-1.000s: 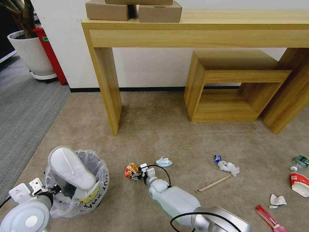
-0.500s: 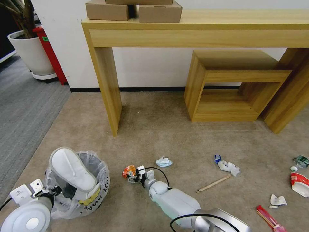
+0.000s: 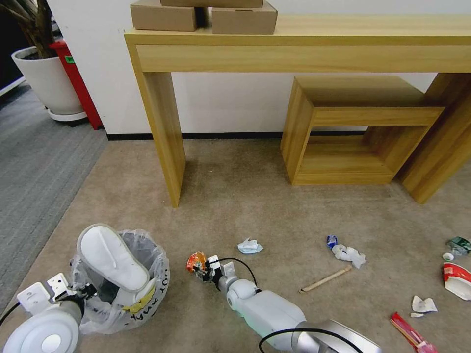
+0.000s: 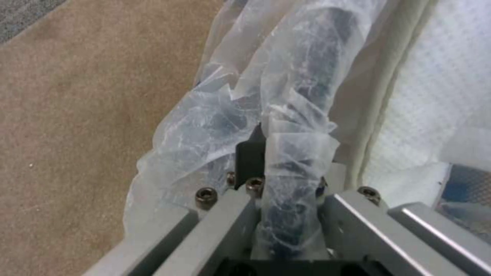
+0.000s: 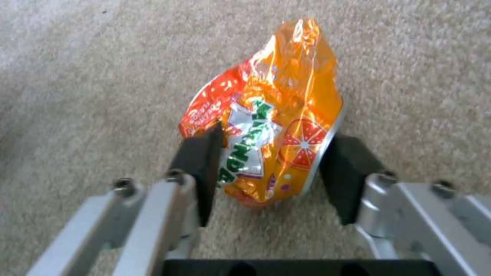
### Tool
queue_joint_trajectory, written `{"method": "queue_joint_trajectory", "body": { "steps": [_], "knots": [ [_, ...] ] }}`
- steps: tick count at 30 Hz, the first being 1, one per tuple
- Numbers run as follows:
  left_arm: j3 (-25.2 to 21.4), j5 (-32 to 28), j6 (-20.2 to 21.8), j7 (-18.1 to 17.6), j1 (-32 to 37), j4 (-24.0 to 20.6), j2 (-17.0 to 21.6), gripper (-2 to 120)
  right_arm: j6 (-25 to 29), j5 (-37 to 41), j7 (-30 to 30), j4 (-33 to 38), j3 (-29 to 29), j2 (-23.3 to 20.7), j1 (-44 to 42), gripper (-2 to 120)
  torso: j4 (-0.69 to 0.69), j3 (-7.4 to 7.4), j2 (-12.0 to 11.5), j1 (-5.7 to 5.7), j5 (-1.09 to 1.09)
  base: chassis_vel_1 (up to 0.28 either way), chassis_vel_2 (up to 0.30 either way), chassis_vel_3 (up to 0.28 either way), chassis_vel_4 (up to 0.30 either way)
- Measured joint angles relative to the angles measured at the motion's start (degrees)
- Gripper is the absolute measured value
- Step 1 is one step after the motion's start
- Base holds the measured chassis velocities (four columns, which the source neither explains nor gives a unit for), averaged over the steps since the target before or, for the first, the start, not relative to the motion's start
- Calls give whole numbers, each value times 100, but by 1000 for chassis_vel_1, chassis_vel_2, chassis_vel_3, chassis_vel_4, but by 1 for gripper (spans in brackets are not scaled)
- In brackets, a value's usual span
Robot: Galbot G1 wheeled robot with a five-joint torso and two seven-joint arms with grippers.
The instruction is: Pick up the trash bin and place the garbage on the floor into it.
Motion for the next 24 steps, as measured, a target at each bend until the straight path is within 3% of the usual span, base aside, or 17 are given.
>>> {"method": "queue_joint_trajectory", "body": {
  "steps": [9, 21, 24],
  "knots": [
    [-51, 29, -2, 3, 33, -28, 31, 0, 42, 41, 56, 45, 69, 0, 60, 10, 0, 0, 0, 0, 0, 0, 0, 0, 0],
    [-64, -22, -13, 8, 6, -32, 84, 0, 159, -87, 241, 525, 72, -1, 83, 10, 0, 0, 0, 0, 0, 0, 0, 0, 0],
    [-64, -48, -17, 16, -9, -21, 105, 0, 166, -135, 386, 980, 123, -1, 76, 10, 0, 0, 0, 0, 0, 0, 0, 0, 0]
  ]
}}
